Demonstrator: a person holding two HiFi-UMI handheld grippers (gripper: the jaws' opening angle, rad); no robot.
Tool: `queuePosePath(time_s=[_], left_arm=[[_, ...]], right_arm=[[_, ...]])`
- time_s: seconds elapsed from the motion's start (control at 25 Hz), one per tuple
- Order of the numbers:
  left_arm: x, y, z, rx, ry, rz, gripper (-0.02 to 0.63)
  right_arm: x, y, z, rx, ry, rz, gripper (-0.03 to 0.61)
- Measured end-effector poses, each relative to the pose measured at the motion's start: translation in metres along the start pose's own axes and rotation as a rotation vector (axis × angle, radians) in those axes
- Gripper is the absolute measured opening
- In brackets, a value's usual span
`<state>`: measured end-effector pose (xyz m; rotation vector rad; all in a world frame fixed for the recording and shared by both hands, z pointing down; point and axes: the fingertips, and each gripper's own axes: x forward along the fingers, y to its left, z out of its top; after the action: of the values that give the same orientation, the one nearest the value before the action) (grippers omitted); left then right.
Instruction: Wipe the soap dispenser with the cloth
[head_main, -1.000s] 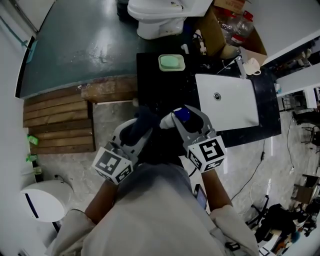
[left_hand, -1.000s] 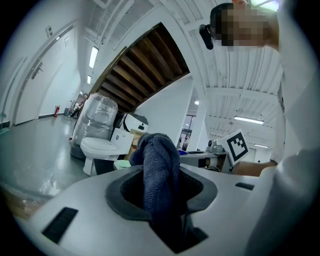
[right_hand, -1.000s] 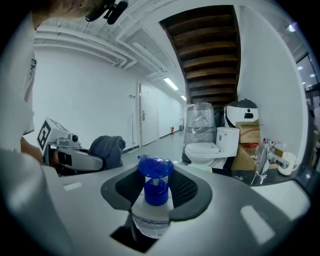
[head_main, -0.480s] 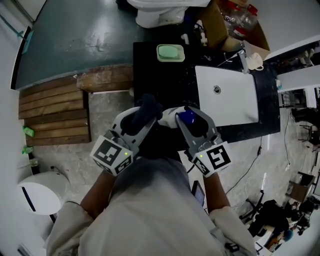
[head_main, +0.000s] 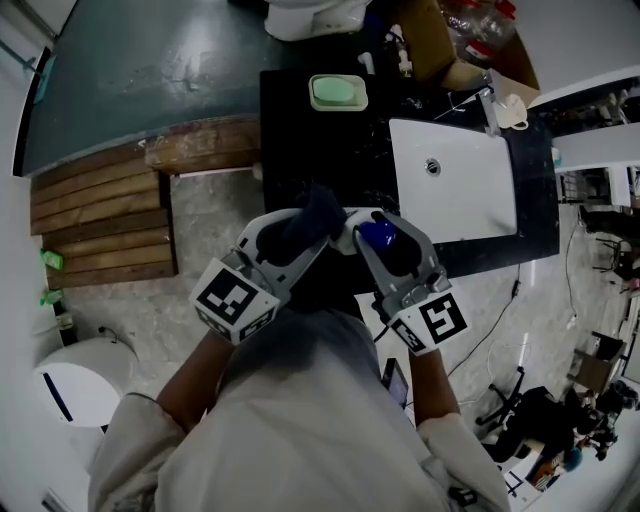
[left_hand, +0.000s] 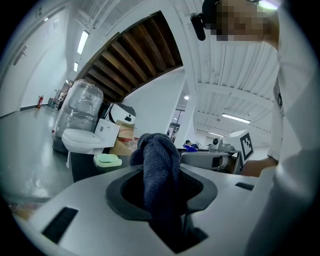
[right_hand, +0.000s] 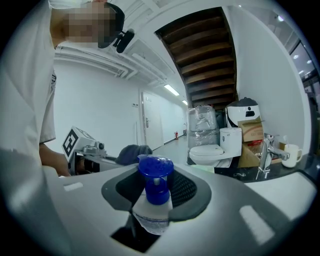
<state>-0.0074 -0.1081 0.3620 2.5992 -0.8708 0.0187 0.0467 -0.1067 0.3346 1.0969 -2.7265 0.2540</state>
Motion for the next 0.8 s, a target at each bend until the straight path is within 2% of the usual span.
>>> queuePosePath(time_s=[0.36,0.8], left_arm=[[0.011,0.0,-0.014,-0.013,0.048,-0.071,0.137],[0.013,0.007,-0.033,-0.025,0.102,-0.07,0.137]], right_arm=[[0.002,-0.001,-0.001,0.019,-0.007,-0.018,0.121],[0.002,-0.002,0.0,0.031,-0.012,-0.023,0.119]])
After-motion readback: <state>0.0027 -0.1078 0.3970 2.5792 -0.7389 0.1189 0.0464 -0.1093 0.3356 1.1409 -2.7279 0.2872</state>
